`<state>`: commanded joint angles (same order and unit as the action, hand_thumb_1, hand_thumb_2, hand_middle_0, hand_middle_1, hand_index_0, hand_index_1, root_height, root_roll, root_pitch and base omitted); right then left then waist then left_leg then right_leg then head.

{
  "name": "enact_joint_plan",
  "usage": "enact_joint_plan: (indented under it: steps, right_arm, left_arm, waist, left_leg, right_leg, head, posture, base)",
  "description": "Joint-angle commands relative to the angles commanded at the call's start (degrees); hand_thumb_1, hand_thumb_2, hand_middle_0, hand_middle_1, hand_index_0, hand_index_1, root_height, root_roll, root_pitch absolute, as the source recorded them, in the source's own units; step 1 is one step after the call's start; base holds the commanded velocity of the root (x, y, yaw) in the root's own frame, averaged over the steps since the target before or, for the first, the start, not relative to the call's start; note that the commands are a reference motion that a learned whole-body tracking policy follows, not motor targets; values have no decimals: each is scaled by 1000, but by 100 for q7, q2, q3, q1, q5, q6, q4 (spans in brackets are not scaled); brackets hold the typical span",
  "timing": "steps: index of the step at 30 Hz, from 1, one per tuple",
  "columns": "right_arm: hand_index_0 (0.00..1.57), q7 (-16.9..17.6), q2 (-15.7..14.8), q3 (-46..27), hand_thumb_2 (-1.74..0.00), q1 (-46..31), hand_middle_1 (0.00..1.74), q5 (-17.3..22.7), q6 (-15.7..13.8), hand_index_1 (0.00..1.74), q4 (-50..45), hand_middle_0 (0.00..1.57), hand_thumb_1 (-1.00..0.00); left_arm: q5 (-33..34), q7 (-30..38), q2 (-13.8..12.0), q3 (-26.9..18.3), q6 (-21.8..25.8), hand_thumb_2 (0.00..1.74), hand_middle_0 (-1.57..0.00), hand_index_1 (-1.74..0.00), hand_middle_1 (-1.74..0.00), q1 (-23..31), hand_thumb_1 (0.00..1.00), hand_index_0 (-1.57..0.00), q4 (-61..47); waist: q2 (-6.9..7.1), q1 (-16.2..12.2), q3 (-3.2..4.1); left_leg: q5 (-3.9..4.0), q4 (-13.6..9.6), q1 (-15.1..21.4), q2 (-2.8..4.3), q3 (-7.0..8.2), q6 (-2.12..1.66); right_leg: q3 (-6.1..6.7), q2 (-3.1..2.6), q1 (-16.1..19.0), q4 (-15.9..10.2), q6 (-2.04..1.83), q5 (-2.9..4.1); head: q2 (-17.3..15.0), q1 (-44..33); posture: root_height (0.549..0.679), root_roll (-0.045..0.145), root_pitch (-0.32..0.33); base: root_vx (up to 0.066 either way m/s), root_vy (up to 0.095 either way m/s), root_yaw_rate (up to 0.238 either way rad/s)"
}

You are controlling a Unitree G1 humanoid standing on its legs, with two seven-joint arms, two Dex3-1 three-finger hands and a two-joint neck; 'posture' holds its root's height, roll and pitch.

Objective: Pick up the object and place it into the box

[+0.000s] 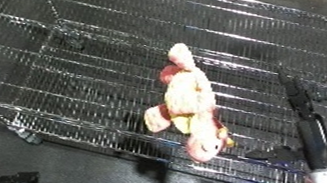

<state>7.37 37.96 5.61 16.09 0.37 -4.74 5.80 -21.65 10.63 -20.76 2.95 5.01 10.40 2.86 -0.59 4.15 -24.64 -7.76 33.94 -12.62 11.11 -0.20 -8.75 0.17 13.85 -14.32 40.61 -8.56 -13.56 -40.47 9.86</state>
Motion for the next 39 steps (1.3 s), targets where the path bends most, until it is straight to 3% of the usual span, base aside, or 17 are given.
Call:
enact_joint_plan:
  steps: [10,23,30,39]
  right_arm:
    - [0,-58,431,1192,0,1492,0,-293,91,0,1066,0,0]
    - [0,-145,478,2429,0,2951,0,-696,171,0,2475,0,0]
    - [0,-157,249,2816,0,3443,0,-746,275,0,3296,0,0]
    - [0,-239,-325,3106,0,3687,0,-814,254,0,4240,0,0]
  left_arm:
    - [-120,3,-201,261,141,1740,-1570,-1740,-1740,7,1000,-1570,-34]
    - [-303,102,-380,420,370,1740,-1570,-1740,-1740,-4,1000,-1570,-155]
    - [-363,173,-412,489,432,1740,-1570,-1740,-1740,35,1000,-1570,-257]
    - [-344,206,-381,551,468,1740,-1570,-1740,-1740,35,1000,-1570,-287]
  waist:
    - [-85,343,-179]
    - [-202,659,-494]
    - [-300,730,-515]
    - [-369,758,-515]
  left_leg:
    - [13,155,-356,-60,-139,2]
    - [11,425,-968,-102,-283,12]
    - [23,535,-1270,-119,-326,0]
    - [18,595,-1396,-94,-338,-11]
  right_leg:
    - [-50,52,-257,55,-36,114]
    - [-73,95,-773,211,-36,222]
    - [-79,90,-1069,300,-11,249]
    - [-70,69,-1207,377,11,236]
  head:
    - [381,391]
    - [1204,978]
    - [1449,1237]
    - [1432,1297]
  posture:
    - [632,30,-140]
    - [627,19,-88]
    - [624,16,-58]
    - [622,16,-46]
  base:
    - [-7,5,43]
    - [-20,8,42]
    - [-20,7,28]
    - [-11,3,-4]
